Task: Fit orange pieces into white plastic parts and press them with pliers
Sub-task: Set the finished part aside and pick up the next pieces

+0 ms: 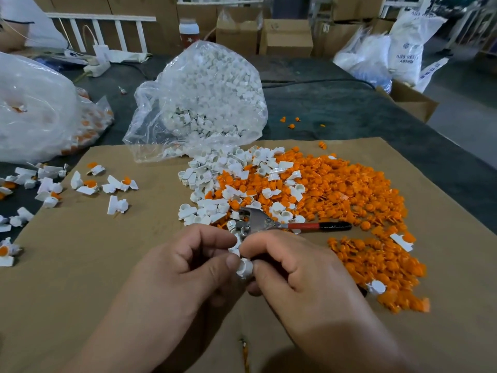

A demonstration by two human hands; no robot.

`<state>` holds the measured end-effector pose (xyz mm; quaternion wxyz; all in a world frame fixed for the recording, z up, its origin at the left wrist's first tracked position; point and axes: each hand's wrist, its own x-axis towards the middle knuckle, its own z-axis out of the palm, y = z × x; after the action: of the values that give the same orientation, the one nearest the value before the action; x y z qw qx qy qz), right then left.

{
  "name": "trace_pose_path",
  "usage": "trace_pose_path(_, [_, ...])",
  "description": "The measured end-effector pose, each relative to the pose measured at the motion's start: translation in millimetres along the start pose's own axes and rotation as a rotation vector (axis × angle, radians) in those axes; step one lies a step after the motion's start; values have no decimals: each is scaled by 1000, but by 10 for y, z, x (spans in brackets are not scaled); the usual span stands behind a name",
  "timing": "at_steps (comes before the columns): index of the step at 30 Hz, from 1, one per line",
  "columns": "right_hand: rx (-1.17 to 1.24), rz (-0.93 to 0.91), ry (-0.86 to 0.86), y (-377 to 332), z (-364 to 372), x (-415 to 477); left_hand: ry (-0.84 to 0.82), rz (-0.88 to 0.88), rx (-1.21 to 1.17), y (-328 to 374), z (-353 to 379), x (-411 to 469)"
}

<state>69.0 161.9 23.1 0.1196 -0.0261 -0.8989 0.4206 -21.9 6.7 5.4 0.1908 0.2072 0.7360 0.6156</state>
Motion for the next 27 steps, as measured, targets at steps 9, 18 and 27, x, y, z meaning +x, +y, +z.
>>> trace_pose_path(9, [-240, -142, 116, 10, -1, 20, 65, -137, -148, -60, -72, 17])
trace_pose_path(18, [-830, 241, 190, 197, -567, 30, 62, -95, 153, -27, -15, -6])
trace_pose_path(27, [-916, 316, -68, 316, -682, 64, 40, -102, 158, -20, -26, -13])
